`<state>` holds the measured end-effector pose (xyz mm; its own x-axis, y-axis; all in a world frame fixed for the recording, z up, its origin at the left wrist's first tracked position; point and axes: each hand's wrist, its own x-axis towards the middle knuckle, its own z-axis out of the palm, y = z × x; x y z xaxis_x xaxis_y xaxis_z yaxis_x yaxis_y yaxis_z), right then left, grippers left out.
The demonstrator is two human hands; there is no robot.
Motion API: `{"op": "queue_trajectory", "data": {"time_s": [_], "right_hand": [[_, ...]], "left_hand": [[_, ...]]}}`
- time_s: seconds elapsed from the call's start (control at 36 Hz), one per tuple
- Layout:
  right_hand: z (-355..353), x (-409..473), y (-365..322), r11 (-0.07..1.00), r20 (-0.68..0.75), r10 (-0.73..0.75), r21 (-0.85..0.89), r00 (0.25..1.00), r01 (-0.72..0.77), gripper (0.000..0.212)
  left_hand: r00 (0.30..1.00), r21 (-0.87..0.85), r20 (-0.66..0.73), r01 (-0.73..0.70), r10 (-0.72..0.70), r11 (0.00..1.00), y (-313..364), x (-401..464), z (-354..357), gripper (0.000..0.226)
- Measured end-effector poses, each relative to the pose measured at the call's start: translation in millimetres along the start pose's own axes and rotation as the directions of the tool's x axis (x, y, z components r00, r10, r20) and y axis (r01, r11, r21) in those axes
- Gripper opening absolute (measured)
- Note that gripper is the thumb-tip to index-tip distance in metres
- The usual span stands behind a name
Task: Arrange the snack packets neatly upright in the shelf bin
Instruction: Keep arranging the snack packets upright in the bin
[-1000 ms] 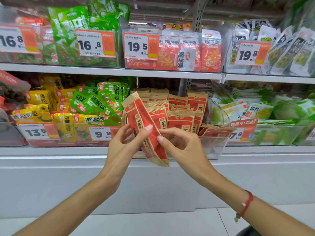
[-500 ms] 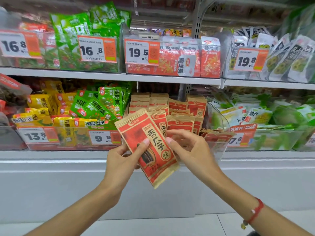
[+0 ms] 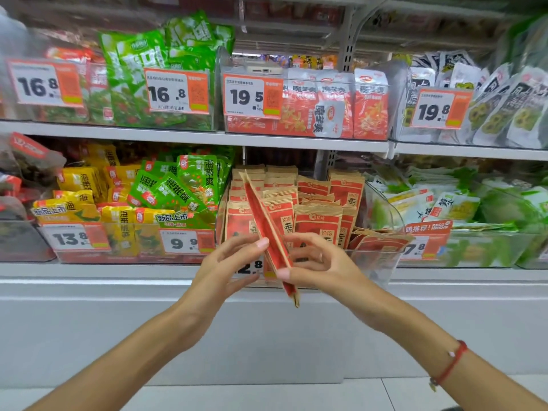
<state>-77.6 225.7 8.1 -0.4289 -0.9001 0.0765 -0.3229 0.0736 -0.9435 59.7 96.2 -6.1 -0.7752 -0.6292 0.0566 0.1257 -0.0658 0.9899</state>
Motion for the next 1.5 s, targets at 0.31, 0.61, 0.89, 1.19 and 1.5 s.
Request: {"op": "queue_trajectory", "data": {"time_s": [0.31, 0.61, 0.89, 1.19, 1.5], "right_hand": [[2, -8, -5, 0.992, -0.031, -0.108, -0.075, 0.994, 0.105, 0.044], [-1, -6, -8, 0.985, -0.140, -0.141, 0.082, 0.980, 0.154, 0.015], [35, -10, -2, 0.980, -0.173, -0.196, -0.080, 0.965, 0.185, 0.048], [-5, 8, 4, 0.971, -0.122, 0.020, 0.237, 0.992, 0.009, 0.022], [7, 7, 2, 0.978, -0.326, -0.197, 0.002, 0.925, 0.209, 0.019]], "left_hand": [[0.991, 0.199, 0.133, -0.023, -0.004, 0.980, -6, 0, -2, 0.075], [0.999, 0.249, 0.013, -0.035, 0.032, 0.968, -12, 1, 6, 0.078], [0.921, 0.133, -0.336, -0.162, 0.199, 0.978, 2, -3, 18, 0.063], [0.912, 0.101, -0.342, -0.205, 0.228, 0.974, 6, -5, 9, 0.018], [0.913, 0.059, -0.382, -0.129, 0.142, 0.990, 6, -5, 13, 0.026]]}}
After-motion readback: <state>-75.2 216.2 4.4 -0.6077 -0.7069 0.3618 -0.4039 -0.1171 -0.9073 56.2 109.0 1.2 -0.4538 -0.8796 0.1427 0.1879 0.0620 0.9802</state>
